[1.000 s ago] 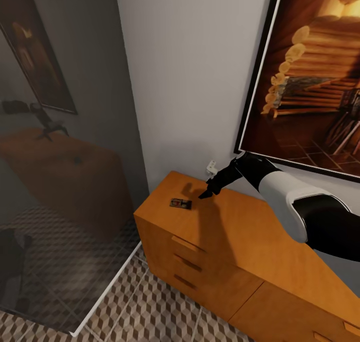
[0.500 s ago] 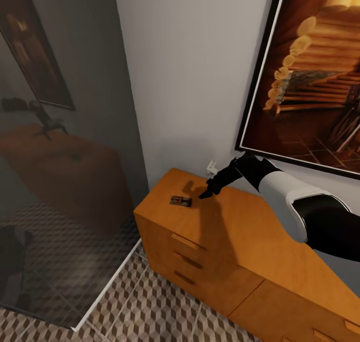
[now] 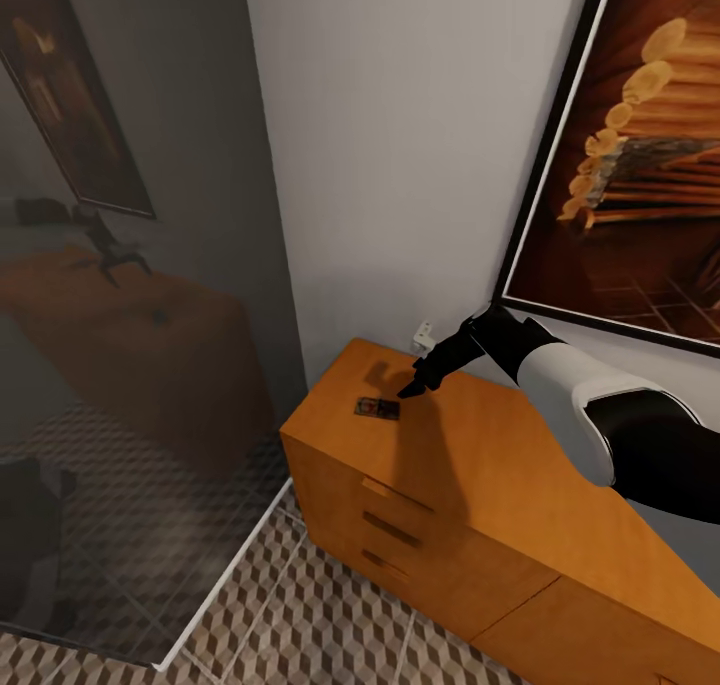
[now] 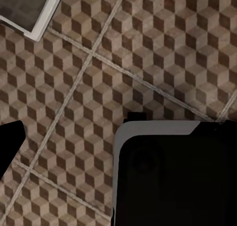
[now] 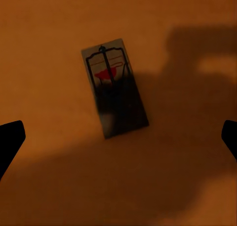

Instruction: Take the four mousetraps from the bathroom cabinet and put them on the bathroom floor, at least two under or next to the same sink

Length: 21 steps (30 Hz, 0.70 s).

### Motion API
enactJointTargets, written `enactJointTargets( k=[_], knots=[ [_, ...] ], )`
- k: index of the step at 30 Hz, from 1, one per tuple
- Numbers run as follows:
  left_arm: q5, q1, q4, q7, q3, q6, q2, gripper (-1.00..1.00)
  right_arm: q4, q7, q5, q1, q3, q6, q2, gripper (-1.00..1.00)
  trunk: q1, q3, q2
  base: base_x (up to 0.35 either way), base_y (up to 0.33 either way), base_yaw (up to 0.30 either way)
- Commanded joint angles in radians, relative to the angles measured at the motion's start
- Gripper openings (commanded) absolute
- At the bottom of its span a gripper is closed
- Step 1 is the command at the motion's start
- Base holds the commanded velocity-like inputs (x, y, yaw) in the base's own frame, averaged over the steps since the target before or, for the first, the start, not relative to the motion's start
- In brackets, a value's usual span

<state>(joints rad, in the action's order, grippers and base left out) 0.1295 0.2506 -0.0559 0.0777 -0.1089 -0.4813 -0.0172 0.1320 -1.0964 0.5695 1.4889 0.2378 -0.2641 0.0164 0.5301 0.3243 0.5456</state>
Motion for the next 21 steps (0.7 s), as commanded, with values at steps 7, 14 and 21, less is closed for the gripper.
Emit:
enactJointTargets(
  k=[7,14,21],
  knots=[
    [0.009,0.001,-0.004,0.001,-0.009,-0.007,0.000,1.00,-0.021,-0.002,-0.001,0.001,0.001,-0.010,0.000,1.00,0.000,0.002,0.001,0.010,0.008,0.000],
    [0.009,0.001,-0.004,0.001,-0.009,-0.007,0.000,1.00,-0.055,0.001,0.000,0.001,0.001,-0.007,0.001,1.00,0.000,0.002,0.001,0.000,0.000,0.000],
    [0.009,0.002,-0.004,0.001,-0.009,-0.007,0.000,1.00,-0.065,0.000,-0.002,0.001,0.001,-0.005,0.001,1.00,0.000,0.002,0.001,0.000,0.000,0.000]
  ],
)
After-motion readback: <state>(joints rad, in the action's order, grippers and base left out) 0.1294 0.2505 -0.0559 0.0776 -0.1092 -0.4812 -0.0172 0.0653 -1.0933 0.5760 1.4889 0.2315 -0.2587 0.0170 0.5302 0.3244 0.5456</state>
